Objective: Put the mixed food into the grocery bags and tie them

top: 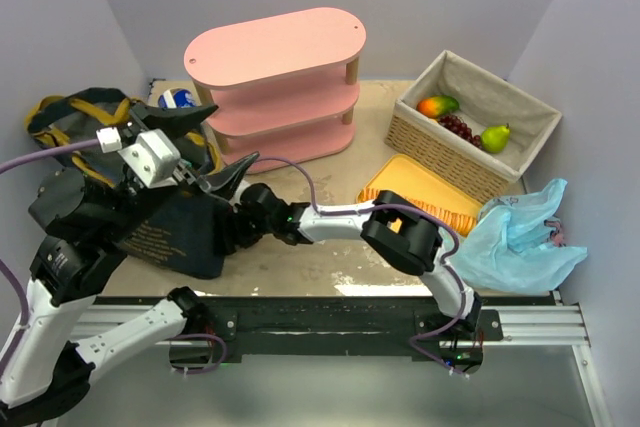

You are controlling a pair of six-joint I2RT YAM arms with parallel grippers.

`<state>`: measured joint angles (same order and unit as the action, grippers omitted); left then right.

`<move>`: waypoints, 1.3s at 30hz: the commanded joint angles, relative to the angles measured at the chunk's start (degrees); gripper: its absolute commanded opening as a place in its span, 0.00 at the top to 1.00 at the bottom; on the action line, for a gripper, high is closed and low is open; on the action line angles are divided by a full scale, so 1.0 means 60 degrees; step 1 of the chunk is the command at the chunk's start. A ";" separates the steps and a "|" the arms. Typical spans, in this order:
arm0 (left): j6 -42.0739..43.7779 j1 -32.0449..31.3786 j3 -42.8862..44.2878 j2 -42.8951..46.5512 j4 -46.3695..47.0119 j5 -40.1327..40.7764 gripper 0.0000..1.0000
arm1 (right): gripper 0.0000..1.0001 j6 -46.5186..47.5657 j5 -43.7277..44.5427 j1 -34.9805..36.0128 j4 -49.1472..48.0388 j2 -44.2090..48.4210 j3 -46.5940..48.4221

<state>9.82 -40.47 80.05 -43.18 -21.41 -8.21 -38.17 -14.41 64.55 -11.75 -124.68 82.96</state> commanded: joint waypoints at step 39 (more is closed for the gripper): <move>-0.2208 -0.0038 -0.2296 -0.4362 0.3422 -0.1795 0.01 | 0.11 0.1001 0.7325 -0.5600 1.1303 0.8199 -0.3835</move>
<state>-1.19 -40.58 69.06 -71.66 -5.26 -17.32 -30.92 30.17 35.92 52.29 -73.93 60.40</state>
